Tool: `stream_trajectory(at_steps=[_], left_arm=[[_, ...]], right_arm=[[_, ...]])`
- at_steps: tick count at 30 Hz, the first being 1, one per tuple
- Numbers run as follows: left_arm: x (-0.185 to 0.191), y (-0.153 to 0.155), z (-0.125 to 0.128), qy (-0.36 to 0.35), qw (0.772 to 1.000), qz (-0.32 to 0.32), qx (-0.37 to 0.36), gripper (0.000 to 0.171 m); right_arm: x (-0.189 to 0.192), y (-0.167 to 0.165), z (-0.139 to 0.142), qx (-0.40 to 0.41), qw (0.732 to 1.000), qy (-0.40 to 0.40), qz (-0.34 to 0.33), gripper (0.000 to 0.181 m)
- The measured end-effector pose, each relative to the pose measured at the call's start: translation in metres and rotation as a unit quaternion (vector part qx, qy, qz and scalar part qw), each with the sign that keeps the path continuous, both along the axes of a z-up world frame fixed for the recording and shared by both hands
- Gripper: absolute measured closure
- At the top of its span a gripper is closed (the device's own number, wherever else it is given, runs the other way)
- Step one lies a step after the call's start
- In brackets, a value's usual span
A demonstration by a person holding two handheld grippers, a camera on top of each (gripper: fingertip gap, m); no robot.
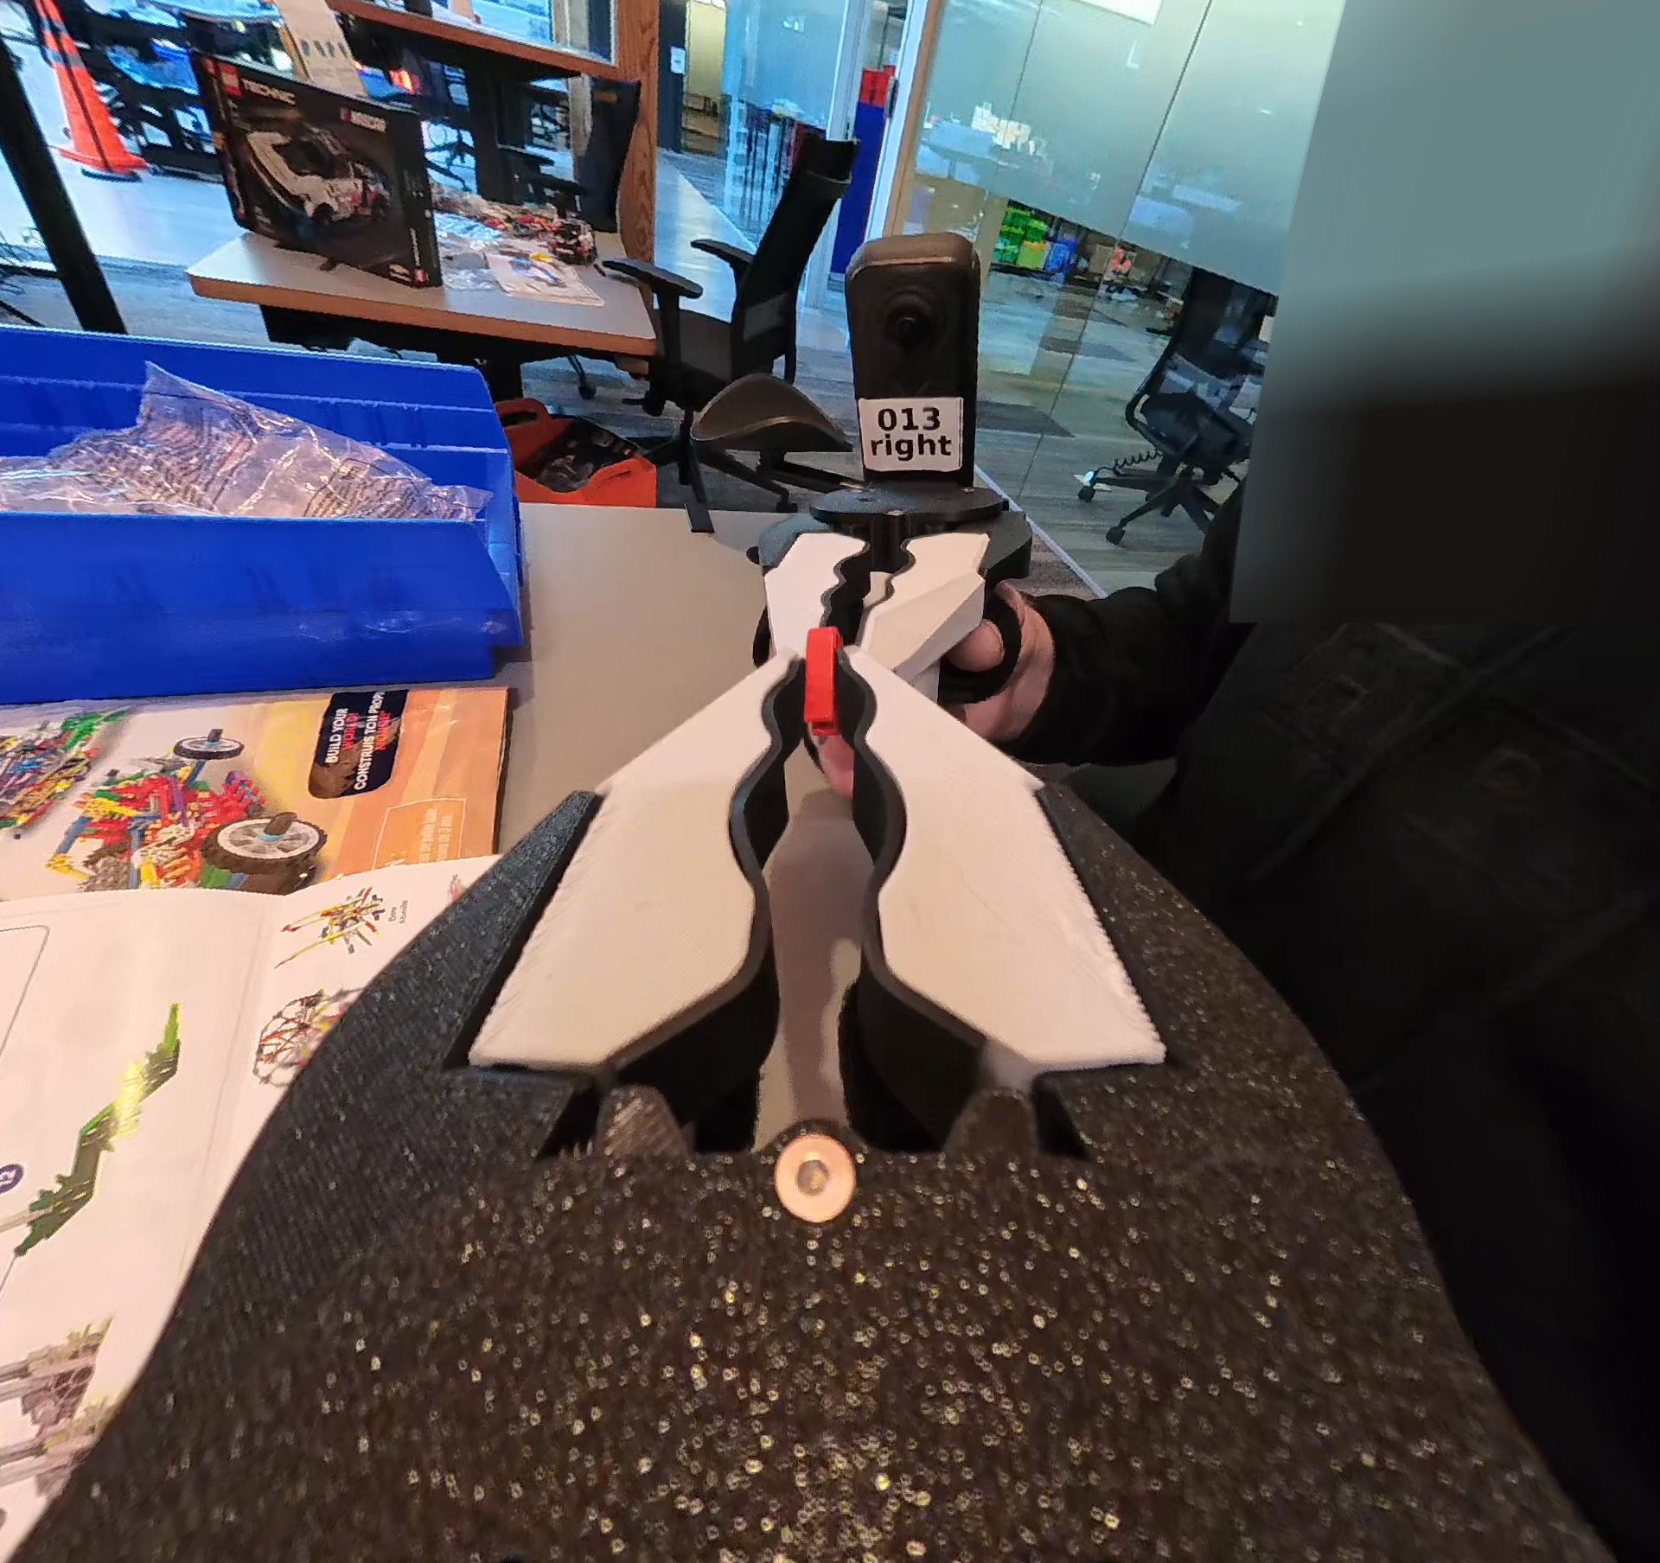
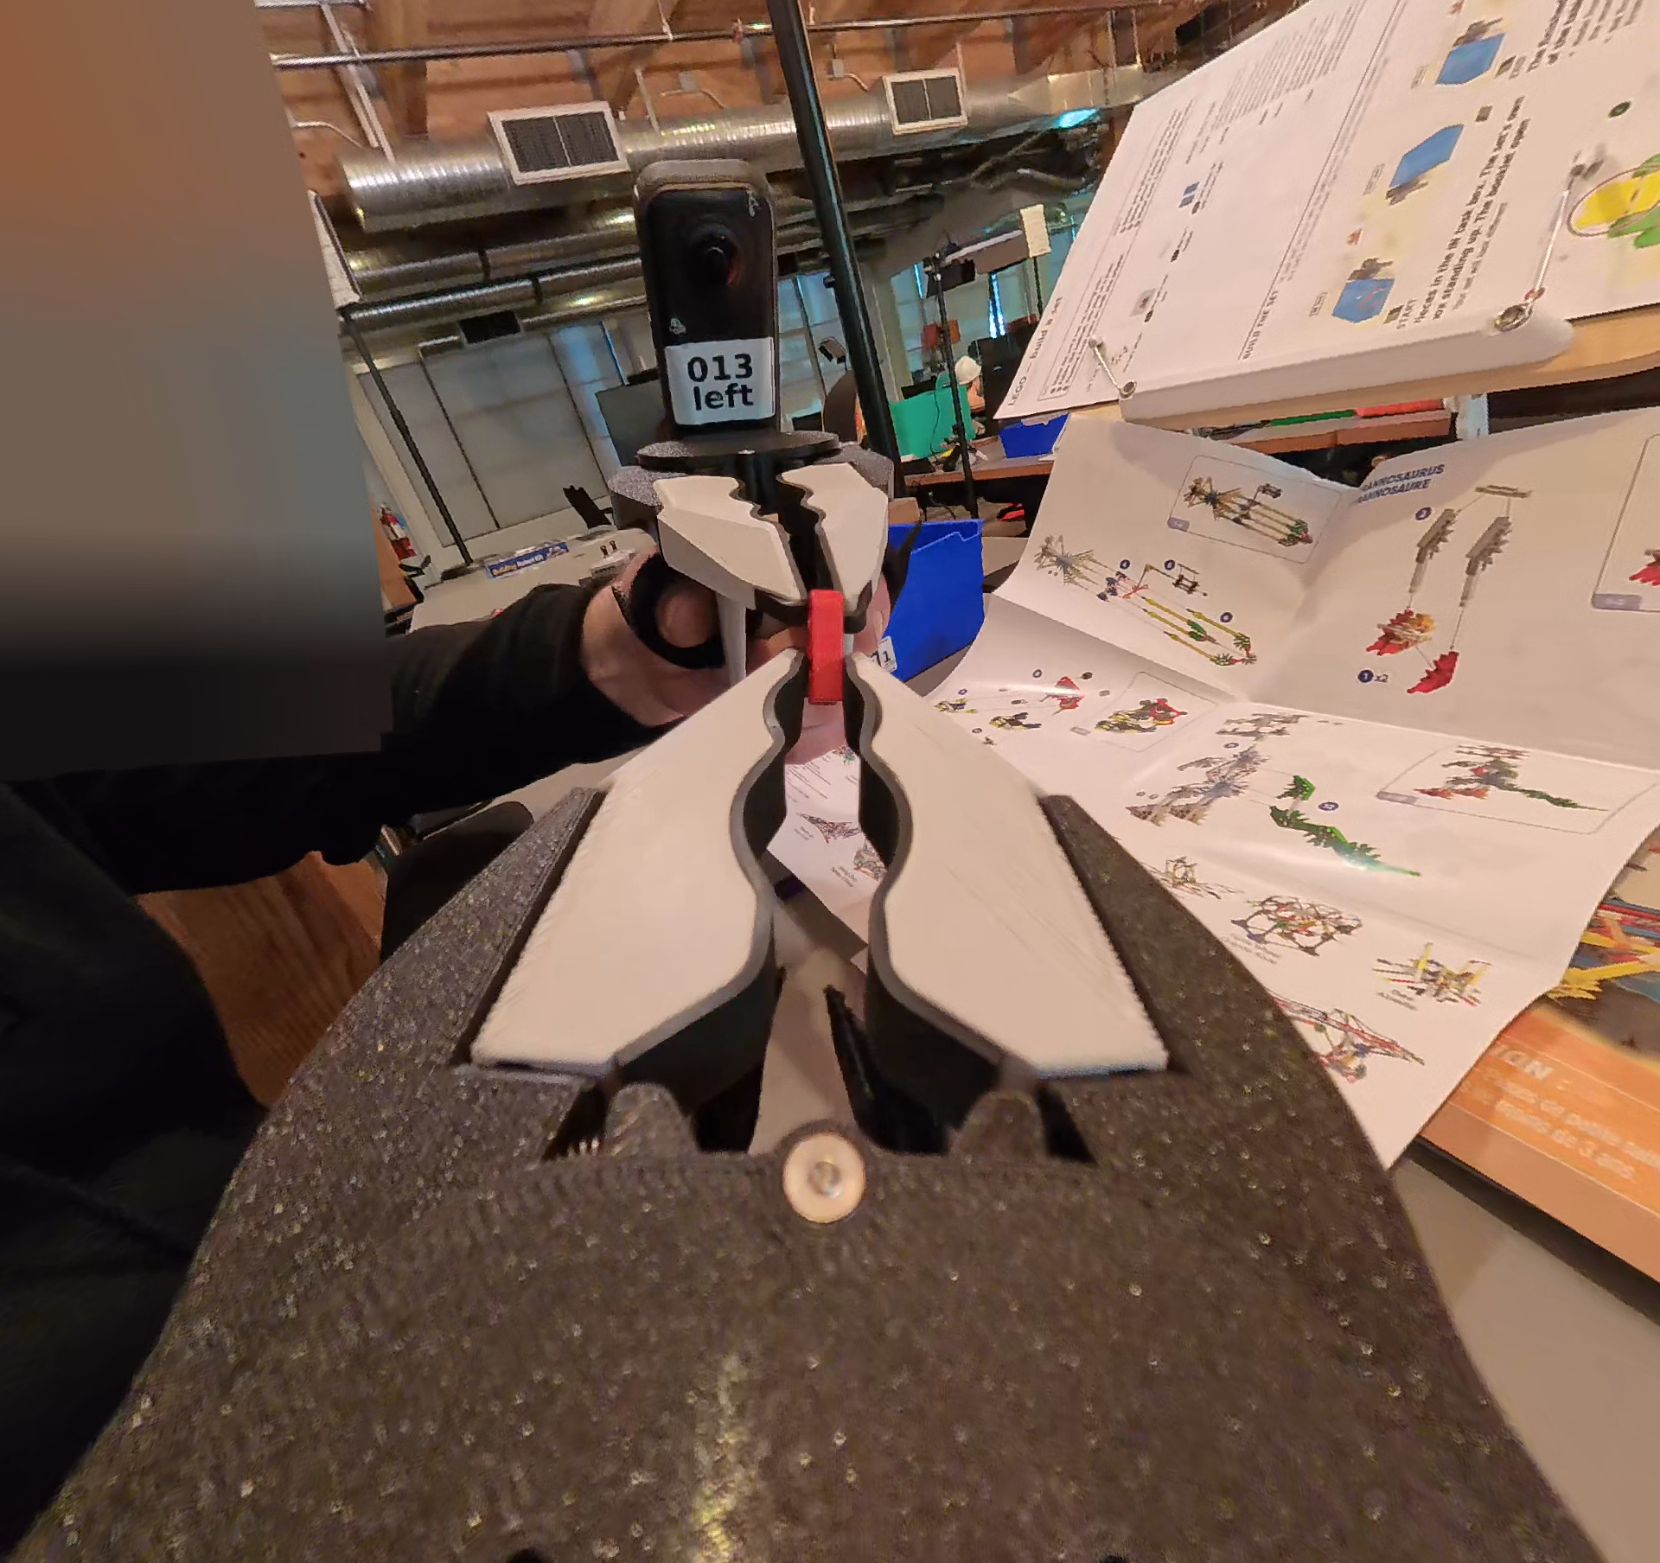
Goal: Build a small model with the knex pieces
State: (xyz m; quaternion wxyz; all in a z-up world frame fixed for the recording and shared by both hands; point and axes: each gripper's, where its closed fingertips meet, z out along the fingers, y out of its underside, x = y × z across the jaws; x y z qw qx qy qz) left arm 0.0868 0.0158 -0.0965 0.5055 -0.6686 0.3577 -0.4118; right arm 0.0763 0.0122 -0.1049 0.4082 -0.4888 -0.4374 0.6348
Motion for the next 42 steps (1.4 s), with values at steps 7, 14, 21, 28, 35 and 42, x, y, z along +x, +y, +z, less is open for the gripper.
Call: stream_trajectory(at_steps=[7, 14, 21, 28, 35, 42], left_arm=[[-0.003, 0.002, -0.007, 0.034, 0.998, -0.015, -0.054, 0.169], [0.001, 0.002, -0.024, 0.109, 0.985, -0.041, -0.128, 0.169], [0.010, -0.006, -0.035, 0.134, 0.976, -0.072, -0.157, 0.169], [0.014, -0.008, -0.043, 0.131, 0.972, -0.083, -0.175, 0.169], [0.019, -0.002, -0.042, 0.110, 0.975, -0.078, -0.176, 0.167], [0.006, 0.016, -0.028, 0.108, 0.985, -0.019, -0.137, 0.152]], right_arm=[[0.012, 0.015, -0.010, 0.224, 0.968, -0.083, -0.073, 0.153], [0.011, 0.012, -0.025, 0.551, 0.811, -0.173, -0.097, 0.138], [0.008, 0.006, -0.036, 0.609, 0.770, -0.174, -0.082, 0.157], [0.009, 0.004, -0.044, 0.608, 0.770, -0.174, -0.089, 0.156], [0.014, 0.010, -0.043, 0.562, 0.800, -0.182, -0.105, 0.157], [0.024, 0.028, -0.042, 0.502, 0.831, -0.198, -0.136, 0.157]])
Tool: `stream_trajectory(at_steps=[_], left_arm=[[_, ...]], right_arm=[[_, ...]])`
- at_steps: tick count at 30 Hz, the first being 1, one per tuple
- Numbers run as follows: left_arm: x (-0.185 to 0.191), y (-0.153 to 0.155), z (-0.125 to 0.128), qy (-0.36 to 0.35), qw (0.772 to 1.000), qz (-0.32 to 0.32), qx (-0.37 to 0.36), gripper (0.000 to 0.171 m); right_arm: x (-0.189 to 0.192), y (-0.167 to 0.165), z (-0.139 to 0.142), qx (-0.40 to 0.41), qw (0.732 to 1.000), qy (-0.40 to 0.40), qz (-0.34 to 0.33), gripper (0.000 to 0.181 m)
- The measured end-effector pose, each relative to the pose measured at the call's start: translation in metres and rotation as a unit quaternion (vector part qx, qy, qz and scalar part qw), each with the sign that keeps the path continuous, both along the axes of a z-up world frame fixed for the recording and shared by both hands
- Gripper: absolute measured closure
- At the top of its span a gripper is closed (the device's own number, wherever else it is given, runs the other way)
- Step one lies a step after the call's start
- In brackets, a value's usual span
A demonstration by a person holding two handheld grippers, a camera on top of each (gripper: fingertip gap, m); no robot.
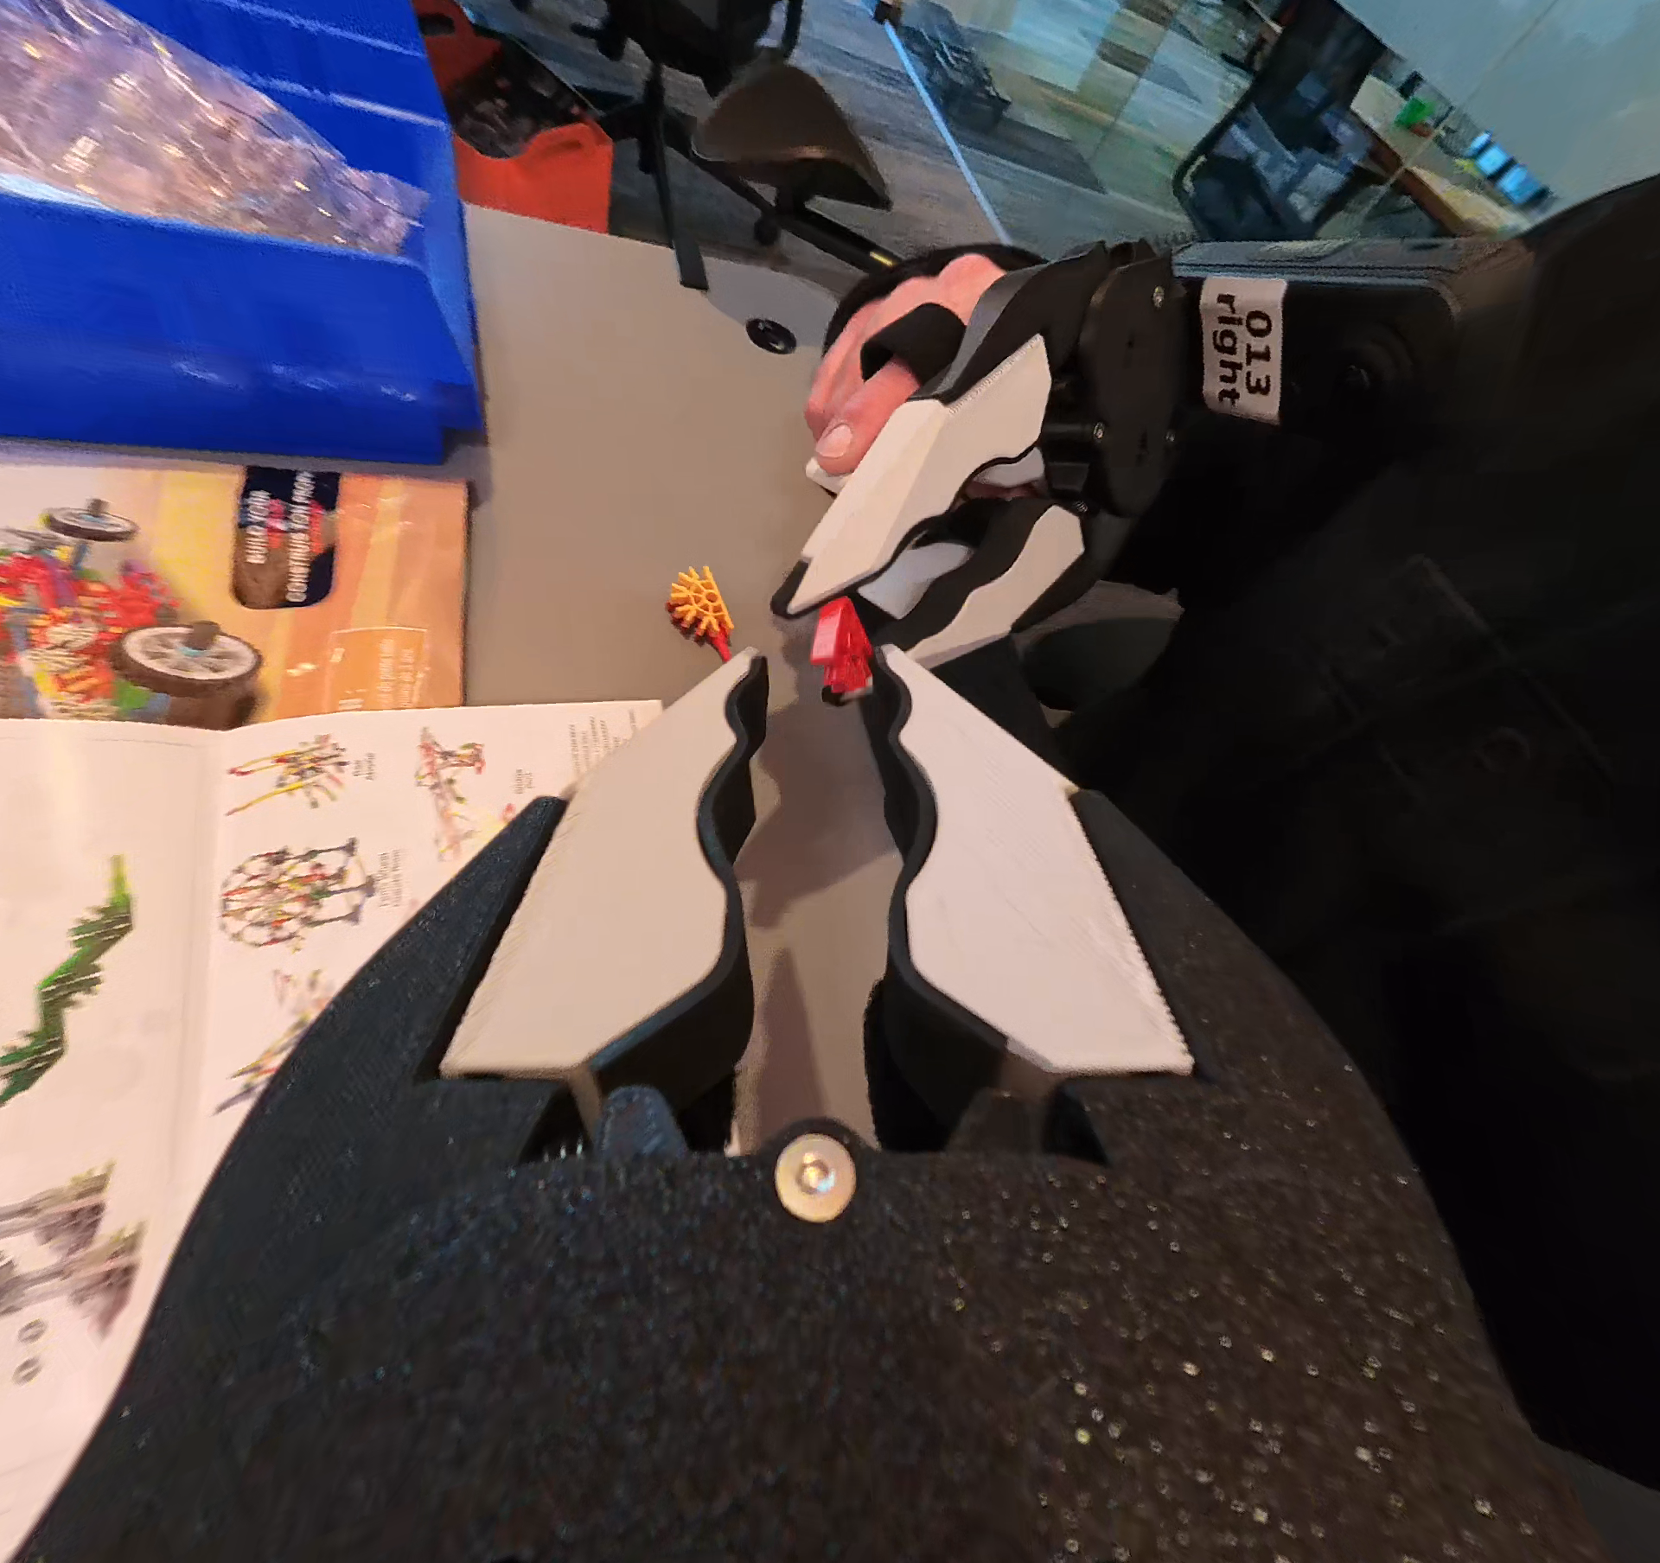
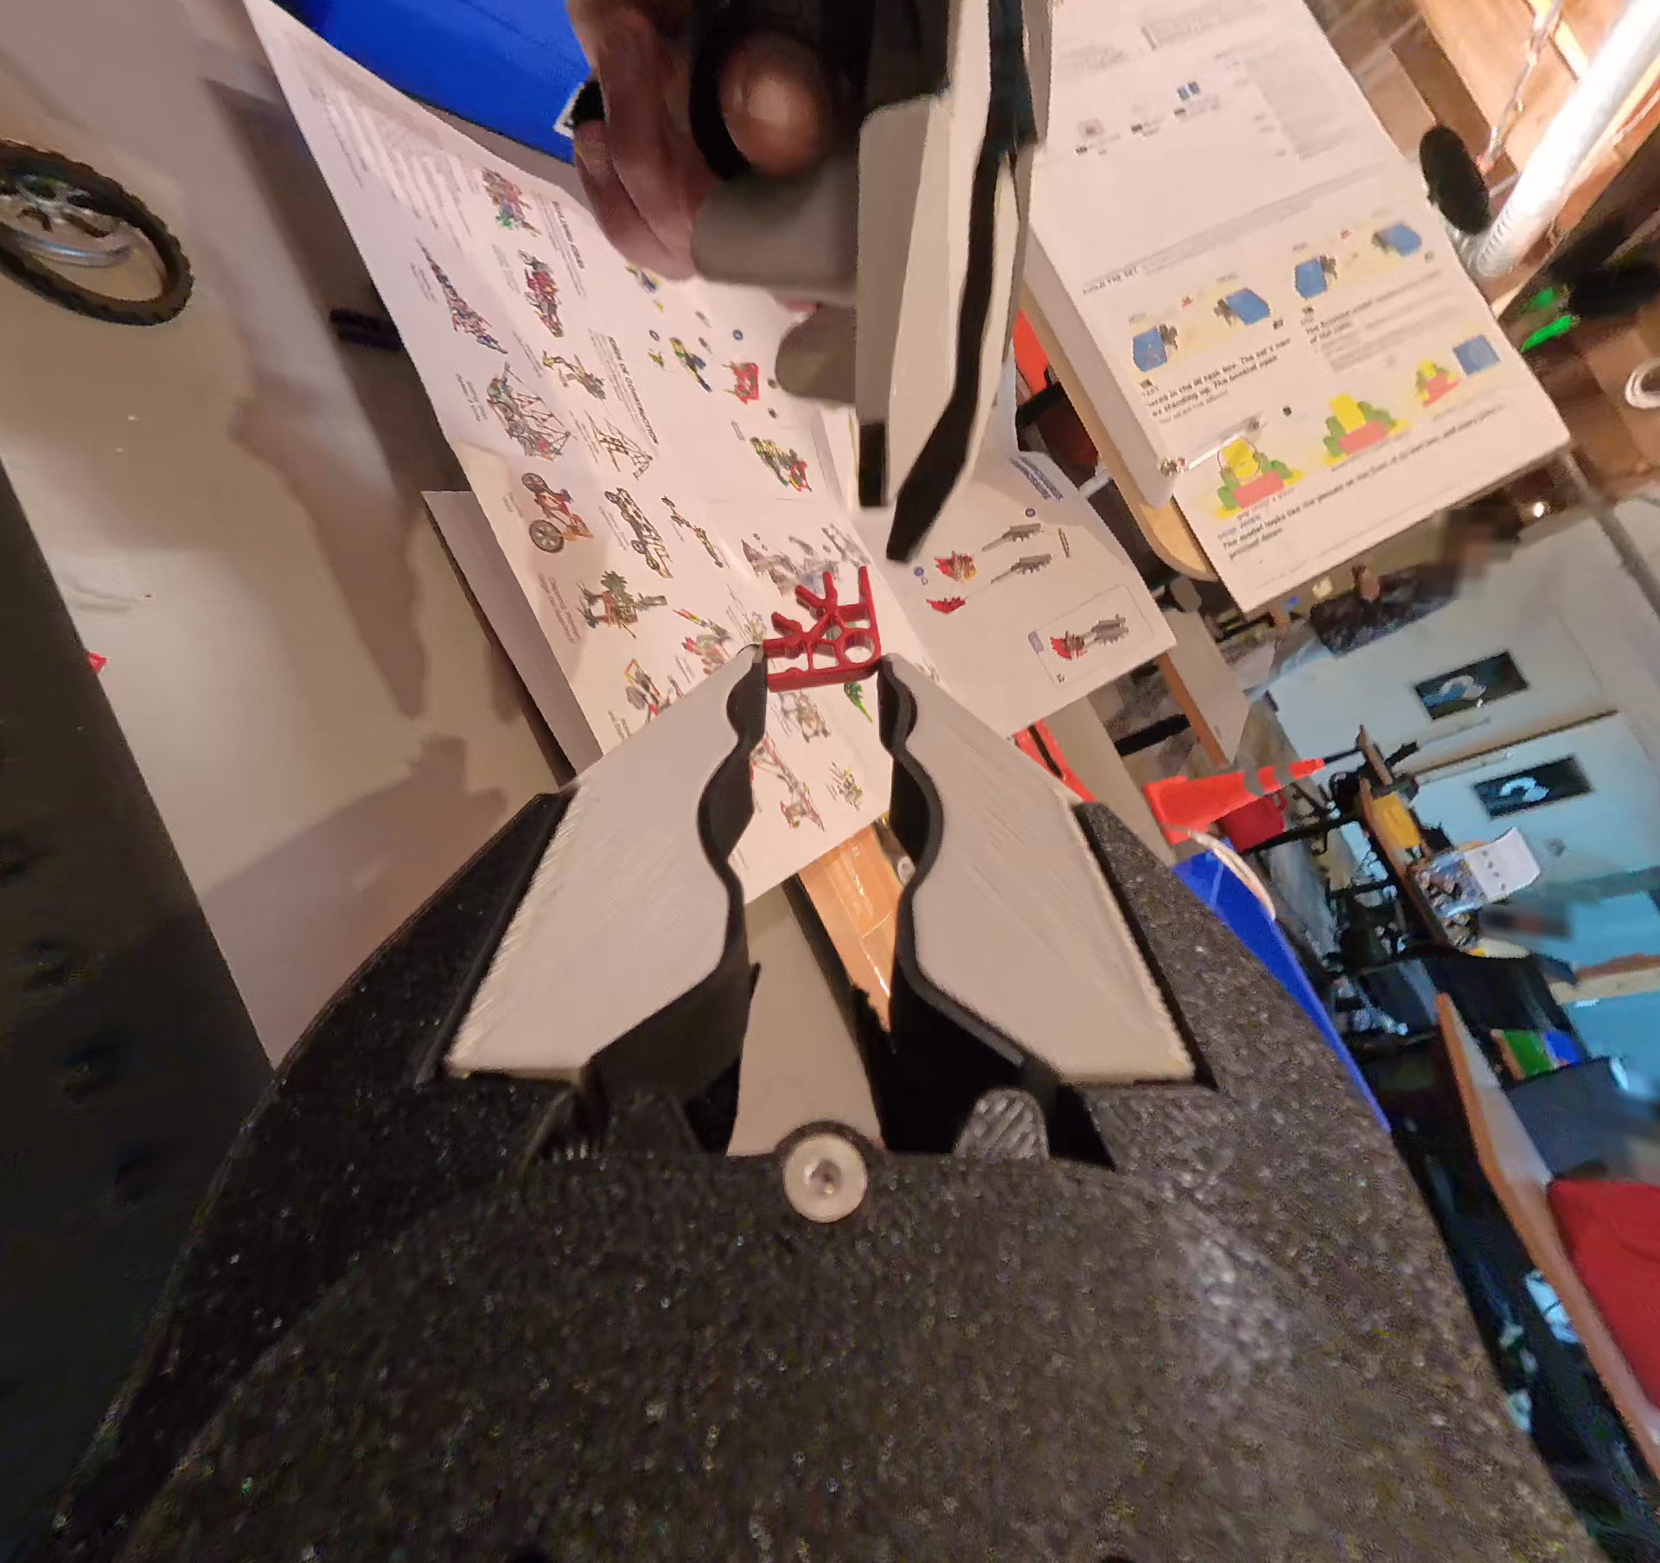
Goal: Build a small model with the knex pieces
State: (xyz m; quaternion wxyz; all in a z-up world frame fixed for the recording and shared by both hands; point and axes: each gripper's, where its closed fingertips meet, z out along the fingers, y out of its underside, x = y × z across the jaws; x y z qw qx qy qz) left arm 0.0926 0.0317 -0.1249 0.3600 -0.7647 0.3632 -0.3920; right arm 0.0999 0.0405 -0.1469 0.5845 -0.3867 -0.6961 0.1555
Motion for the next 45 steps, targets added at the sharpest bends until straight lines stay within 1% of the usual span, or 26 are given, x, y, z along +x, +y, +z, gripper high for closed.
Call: stream_trajectory(at_steps=[3, 5, 7, 9, 12, 17, 20, 25, 31, 38, 45], left_arm=[[-0.017, 0.007, 0.006, 0.038, 0.998, 0.030, 0.037, 0.151], [-0.032, 0.012, 0.015, 0.063, 0.994, 0.054, 0.070, 0.152], [-0.046, 0.013, 0.029, 0.071, 0.989, 0.078, 0.104, 0.153], [-0.057, 0.011, 0.047, 0.062, 0.984, 0.094, 0.137, 0.154], [-0.074, 0.011, 0.065, 0.061, 0.975, 0.122, 0.175, 0.155], [-0.091, 0.009, 0.071, 0.066, 0.971, 0.134, 0.186, 0.156], [-0.097, 0.008, 0.071, 0.073, 0.969, 0.138, 0.190, 0.156], [-0.102, 0.009, 0.071, 0.066, 0.969, 0.144, 0.187, 0.156], [-0.101, 0.009, 0.069, 0.070, 0.969, 0.143, 0.187, 0.155], [-0.102, 0.009, 0.068, 0.071, 0.969, 0.143, 0.189, 0.155], [-0.103, 0.008, 0.069, 0.074, 0.969, 0.141, 0.190, 0.154]], right_arm=[[0.012, 0.017, -0.002, -0.045, 0.998, 0.004, -0.032, 0.157], [0.024, 0.031, -0.008, -0.088, 0.994, -0.001, -0.059, 0.157], [0.038, 0.045, -0.020, -0.138, 0.986, -0.012, -0.088, 0.157], [0.051, 0.054, -0.033, -0.188, 0.975, -0.023, -0.113, 0.157], [0.064, 0.057, -0.052, -0.249, 0.958, -0.036, -0.137, 0.157], [0.078, 0.056, -0.078, -0.305, 0.934, -0.049, -0.182, 0.157], [0.086, 0.055, -0.092, -0.317, 0.922, -0.061, -0.212, 0.157], [0.093, 0.052, -0.110, -0.330, 0.905, -0.079, -0.256, 0.157], [0.094, 0.055, -0.113, -0.354, 0.888, -0.062, -0.287, 0.157], [0.092, 0.055, -0.114, -0.347, 0.886, -0.076, -0.297, 0.157], [0.093, 0.056, -0.117, -0.318, 0.890, -0.105, -0.311, 0.156]])
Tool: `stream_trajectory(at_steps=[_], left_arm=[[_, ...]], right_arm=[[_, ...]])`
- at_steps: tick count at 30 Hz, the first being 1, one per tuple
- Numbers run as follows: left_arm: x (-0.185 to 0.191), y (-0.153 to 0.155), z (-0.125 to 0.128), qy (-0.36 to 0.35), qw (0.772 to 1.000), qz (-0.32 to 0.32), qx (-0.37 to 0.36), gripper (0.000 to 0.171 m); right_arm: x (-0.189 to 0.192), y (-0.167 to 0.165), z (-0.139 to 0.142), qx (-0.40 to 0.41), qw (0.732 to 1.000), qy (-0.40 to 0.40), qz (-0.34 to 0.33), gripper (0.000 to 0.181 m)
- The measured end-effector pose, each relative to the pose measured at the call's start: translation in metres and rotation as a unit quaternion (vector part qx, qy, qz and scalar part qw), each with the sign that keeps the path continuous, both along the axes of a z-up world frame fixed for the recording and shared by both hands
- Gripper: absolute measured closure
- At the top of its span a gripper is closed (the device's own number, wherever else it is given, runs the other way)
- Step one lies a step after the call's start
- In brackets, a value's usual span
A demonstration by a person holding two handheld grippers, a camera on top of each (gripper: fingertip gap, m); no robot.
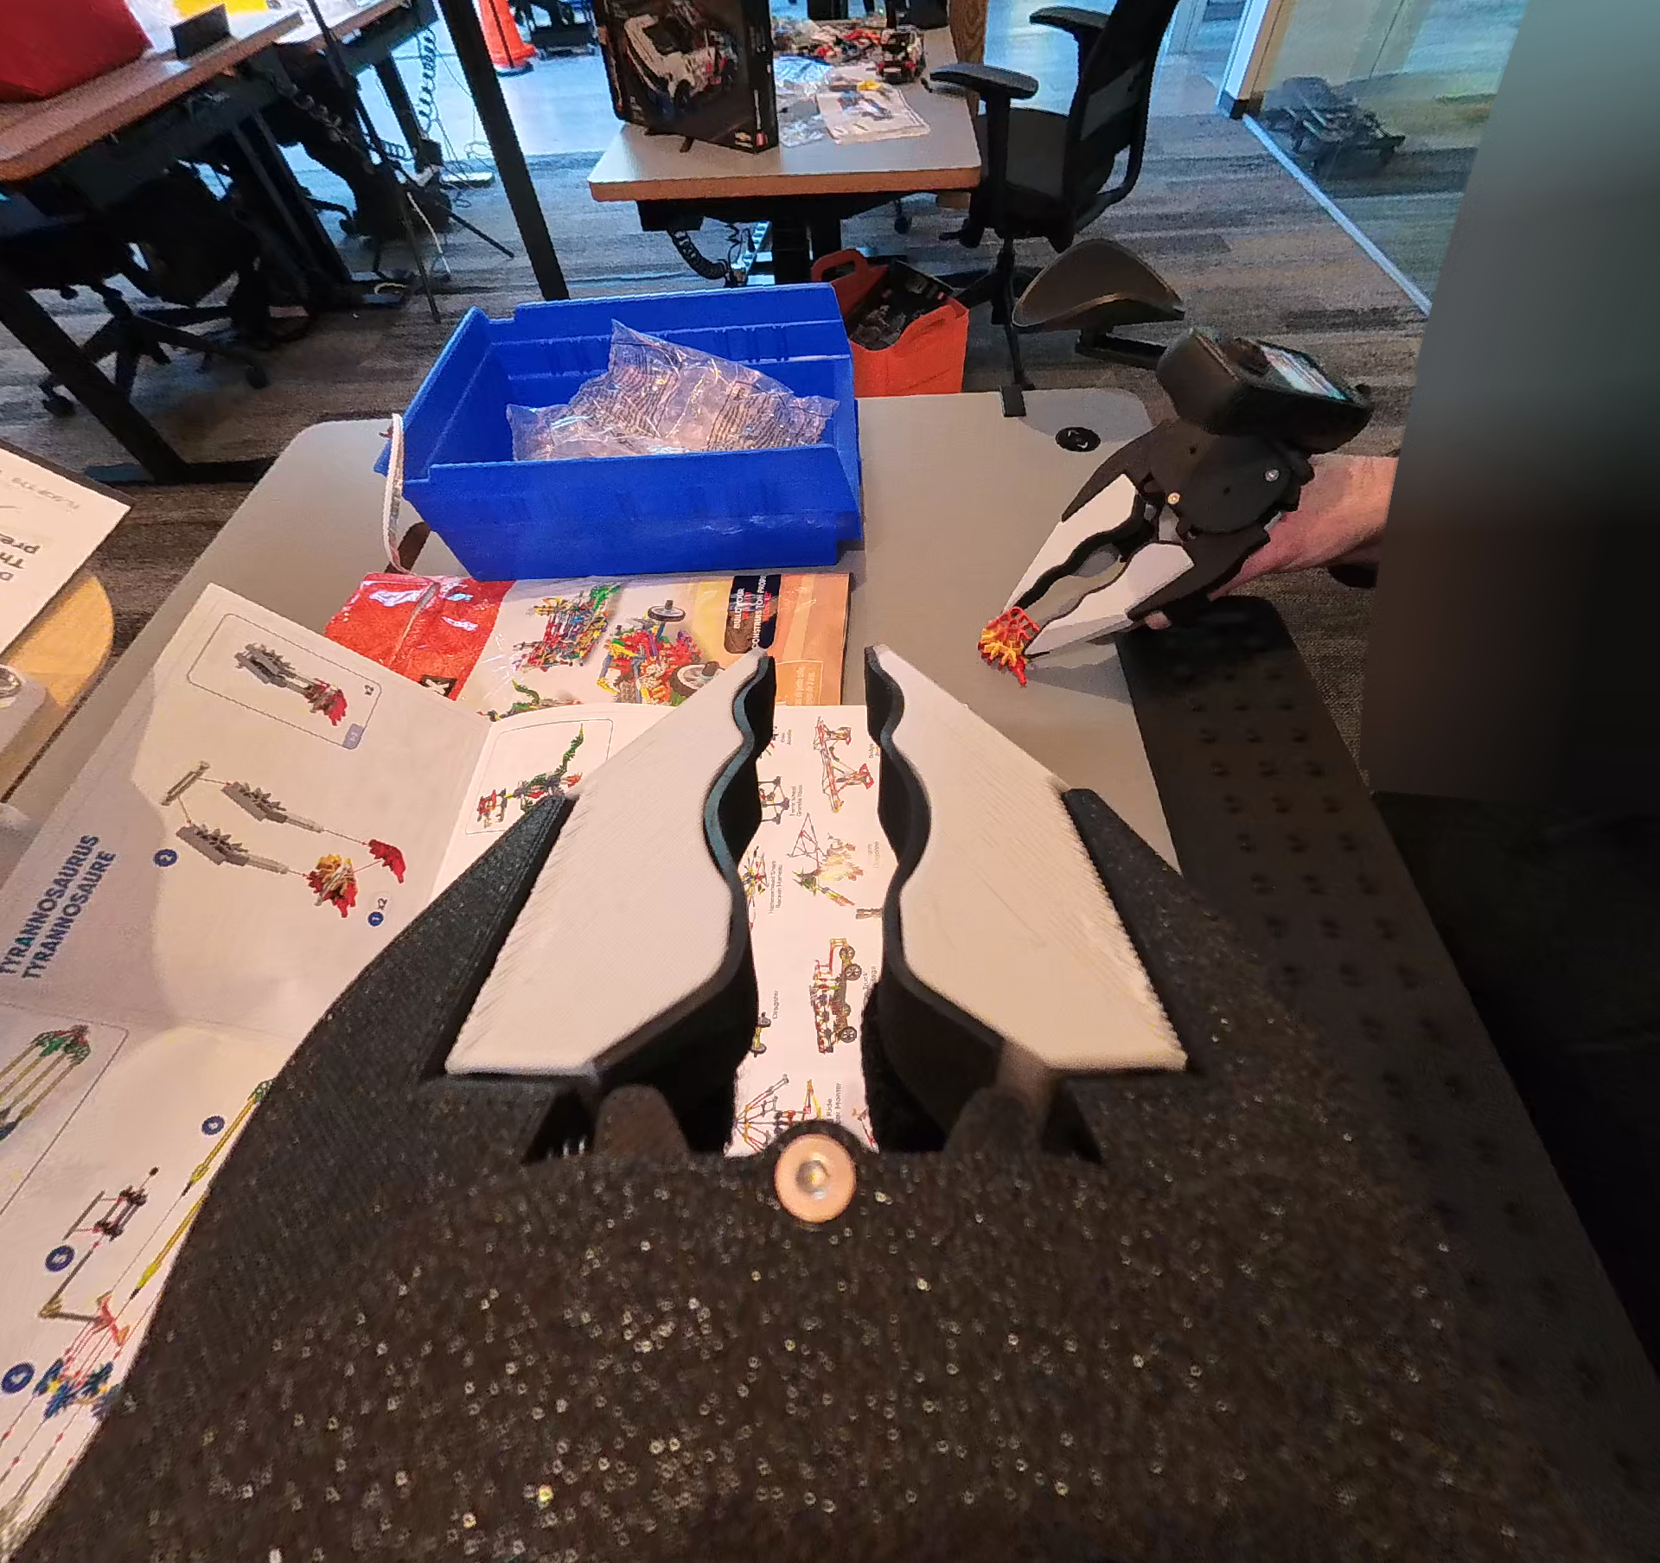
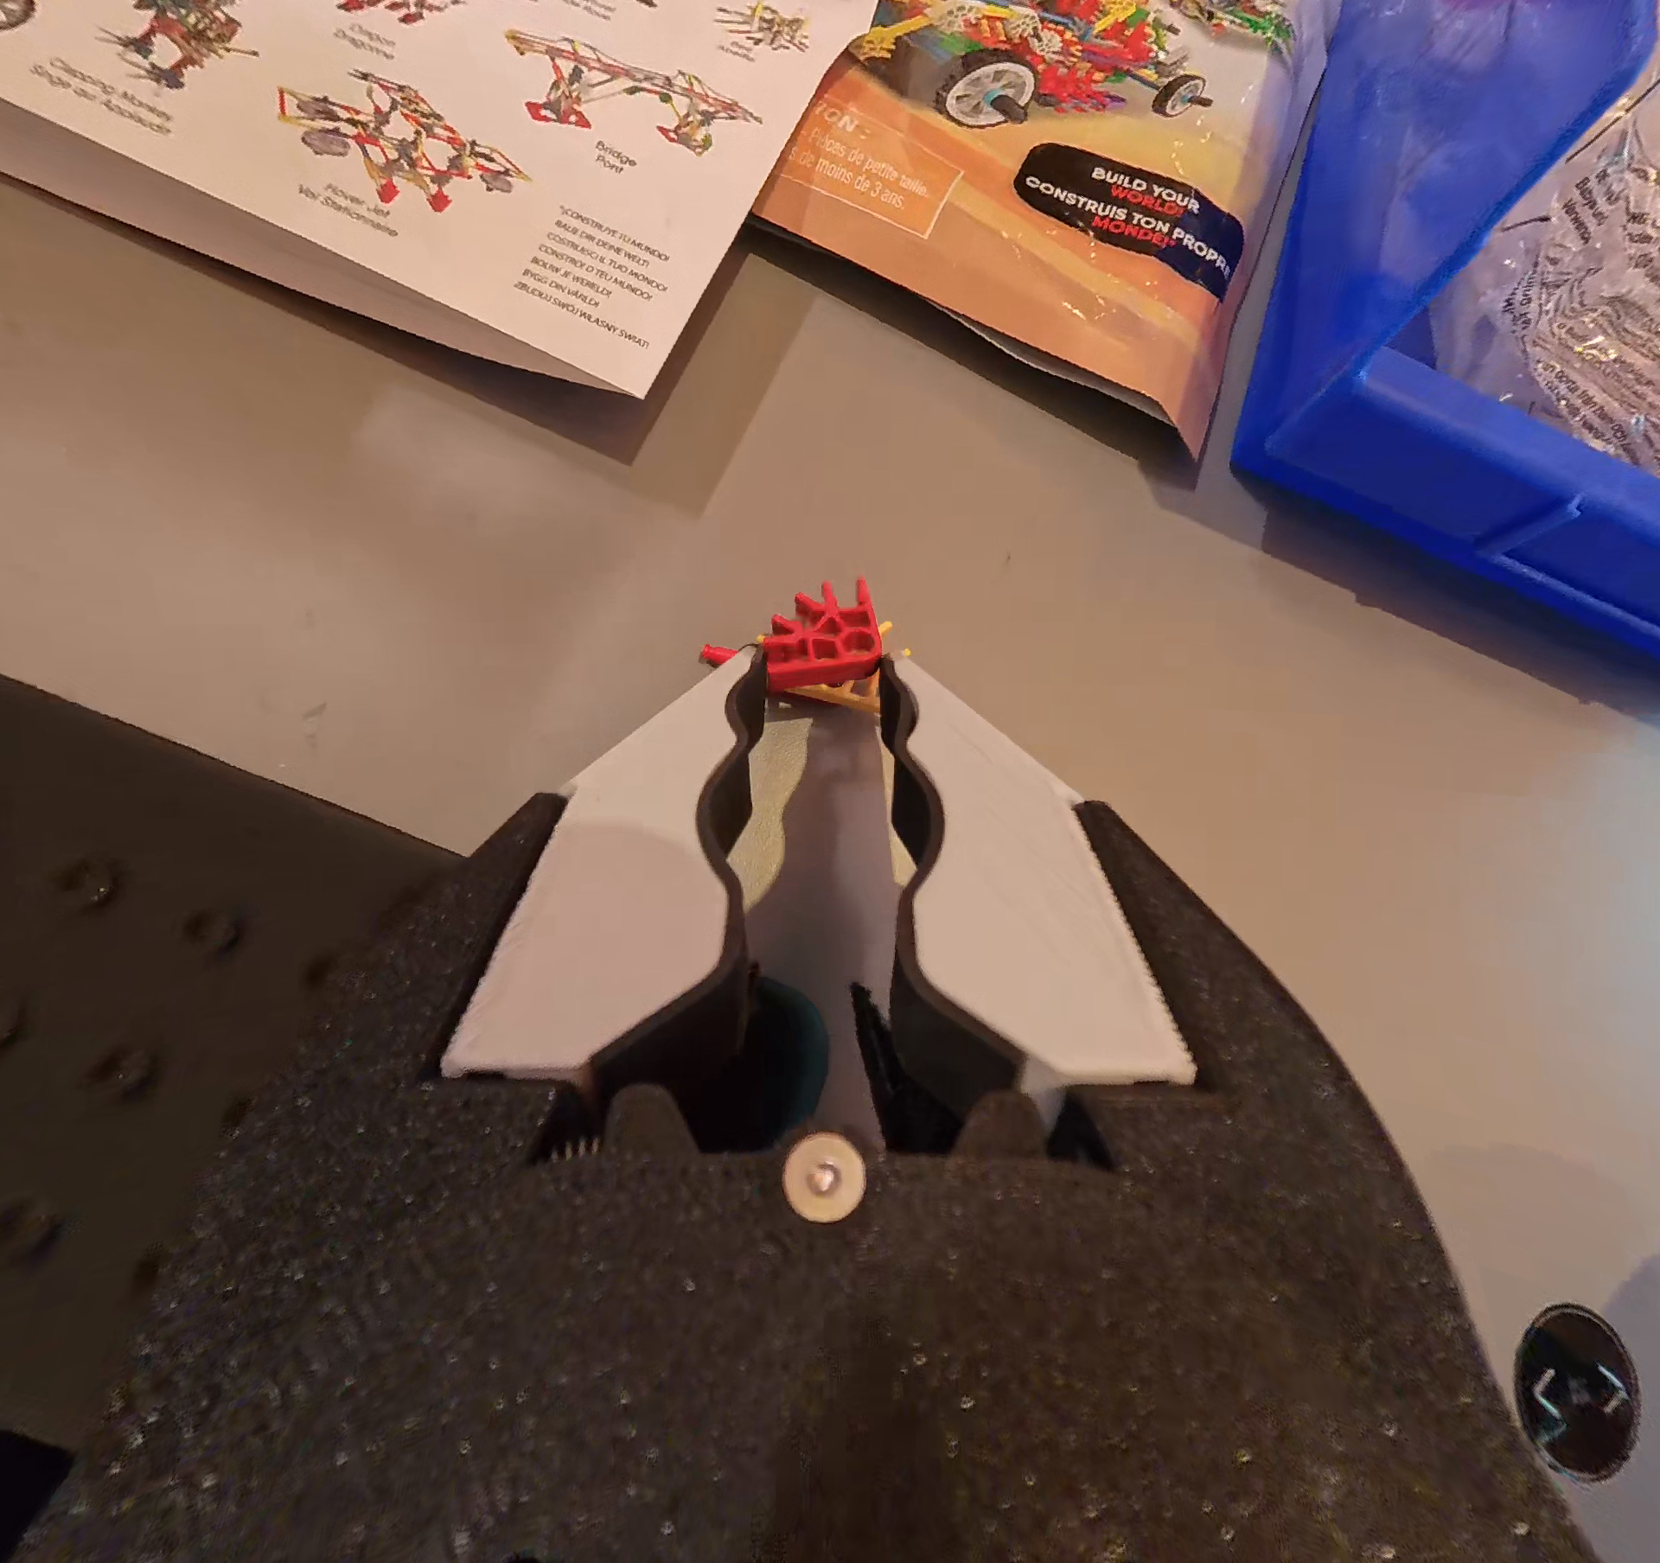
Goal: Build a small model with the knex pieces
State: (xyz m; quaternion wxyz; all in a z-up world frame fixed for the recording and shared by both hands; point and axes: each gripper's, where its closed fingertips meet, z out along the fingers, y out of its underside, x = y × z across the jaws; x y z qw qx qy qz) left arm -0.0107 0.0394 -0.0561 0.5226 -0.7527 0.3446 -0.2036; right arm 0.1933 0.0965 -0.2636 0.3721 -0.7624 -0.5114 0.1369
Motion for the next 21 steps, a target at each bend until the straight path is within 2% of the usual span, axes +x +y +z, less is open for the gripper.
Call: stream_trajectory(at_steps=[6, 14, 18, 21], left_arm=[[-0.002, -0.001, 0.001, 0.002, 1.000, 0.000, 0.001, 0.154], [-0.004, -0.002, 0.005, 0.004, 1.000, 0.003, 0.007, 0.154], [-0.004, -0.003, 0.007, 0.005, 1.000, 0.003, 0.011, 0.154], [0.005, -0.003, 0.008, -0.016, 1.000, 0.000, 0.005, 0.141]], right_arm=[[-0.001, -0.002, 0.001, 0.005, 1.000, -0.014, 0.010, 0.151], [-0.004, -0.002, 0.008, 0.033, 0.996, -0.031, 0.077, 0.146], [-0.004, -0.001, 0.022, 0.033, 0.996, -0.004, 0.088, 0.146], [-0.011, -0.008, 0.039, 0.030, 0.994, 0.038, 0.098, 0.146]])
